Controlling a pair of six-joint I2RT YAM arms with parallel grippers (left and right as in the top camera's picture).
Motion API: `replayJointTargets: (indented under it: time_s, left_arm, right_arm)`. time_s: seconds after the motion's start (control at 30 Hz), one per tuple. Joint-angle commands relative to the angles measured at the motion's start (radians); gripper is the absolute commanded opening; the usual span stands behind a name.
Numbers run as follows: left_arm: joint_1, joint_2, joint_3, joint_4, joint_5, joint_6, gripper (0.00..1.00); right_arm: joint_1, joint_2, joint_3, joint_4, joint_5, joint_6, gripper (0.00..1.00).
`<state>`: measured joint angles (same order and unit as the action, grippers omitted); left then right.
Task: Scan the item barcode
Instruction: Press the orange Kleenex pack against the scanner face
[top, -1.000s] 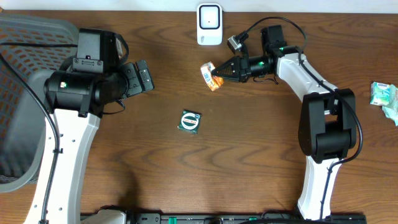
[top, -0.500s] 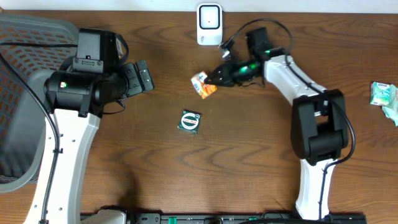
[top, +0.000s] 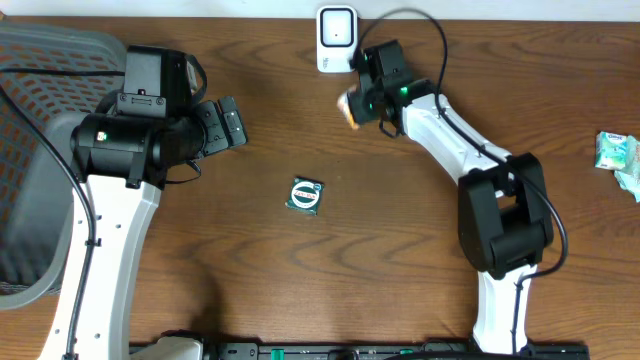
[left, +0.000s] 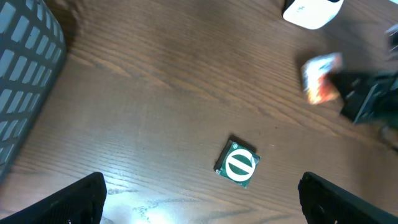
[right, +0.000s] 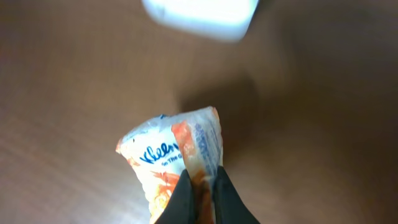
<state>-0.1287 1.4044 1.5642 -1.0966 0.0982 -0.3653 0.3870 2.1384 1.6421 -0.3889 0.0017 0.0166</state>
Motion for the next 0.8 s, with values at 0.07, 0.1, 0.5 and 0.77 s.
replayJointTargets:
  time_s: [0.07,0.1,0.5,0.77]
  left_arm:
    - [0.004,0.000,0.012,-0.002,-0.006,0.006,0.98]
    - [0.004,0.000,0.012,-0.002,-0.006,0.006,0.98]
    - [0.004,0.000,0.012,-0.002,-0.006,0.006,0.98]
    - [0.004,0.000,0.012,-0.002,-0.006,0.006,0.98]
  right_arm:
    - [0.023,-0.043,0.027,0.191,0.172,-0.314,0.01]
    - [0.023,-0.035,0.027,0.230,0.172,-0.349,0.01]
    - [0.018,0.083,0.027,0.682,0.172,-0.516,0.01]
    - [0.015,0.114,0.028,0.861,0.116,-0.516,0.01]
